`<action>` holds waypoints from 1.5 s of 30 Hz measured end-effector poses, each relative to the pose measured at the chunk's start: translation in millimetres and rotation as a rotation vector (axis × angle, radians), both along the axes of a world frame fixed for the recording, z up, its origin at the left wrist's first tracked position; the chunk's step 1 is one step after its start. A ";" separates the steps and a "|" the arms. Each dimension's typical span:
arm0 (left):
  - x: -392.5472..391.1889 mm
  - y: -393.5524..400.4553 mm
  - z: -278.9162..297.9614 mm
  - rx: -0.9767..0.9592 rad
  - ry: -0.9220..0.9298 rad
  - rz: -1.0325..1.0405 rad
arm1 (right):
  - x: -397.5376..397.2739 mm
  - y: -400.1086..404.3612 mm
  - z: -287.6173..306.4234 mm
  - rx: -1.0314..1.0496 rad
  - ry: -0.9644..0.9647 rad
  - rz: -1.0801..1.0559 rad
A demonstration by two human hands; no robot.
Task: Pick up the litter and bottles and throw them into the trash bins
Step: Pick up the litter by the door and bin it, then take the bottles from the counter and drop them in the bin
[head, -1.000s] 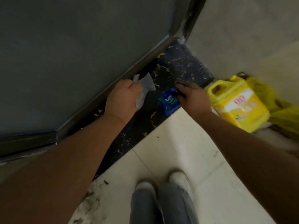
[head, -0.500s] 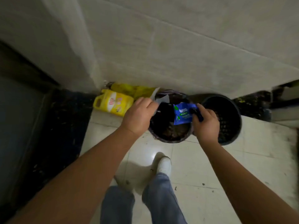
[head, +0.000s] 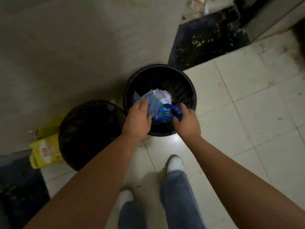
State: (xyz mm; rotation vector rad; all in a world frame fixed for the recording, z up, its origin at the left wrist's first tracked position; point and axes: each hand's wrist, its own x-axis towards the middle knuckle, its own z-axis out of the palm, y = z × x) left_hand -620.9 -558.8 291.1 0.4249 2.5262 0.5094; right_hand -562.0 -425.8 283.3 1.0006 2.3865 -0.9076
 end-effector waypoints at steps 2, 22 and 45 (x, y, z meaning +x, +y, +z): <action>-3.2 13.9 -13.9 -0.129 -0.072 -0.042 | 5.1 8.8 -10.4 -0.036 -0.037 0.050; 36.1 324.8 346.6 -0.050 0.535 -1.111 | 116.7 242.3 335.3 0.561 0.249 -0.366; 598.0 554.3 646.1 0.668 0.771 -1.803 | 719.4 299.8 650.3 1.131 -0.021 -1.348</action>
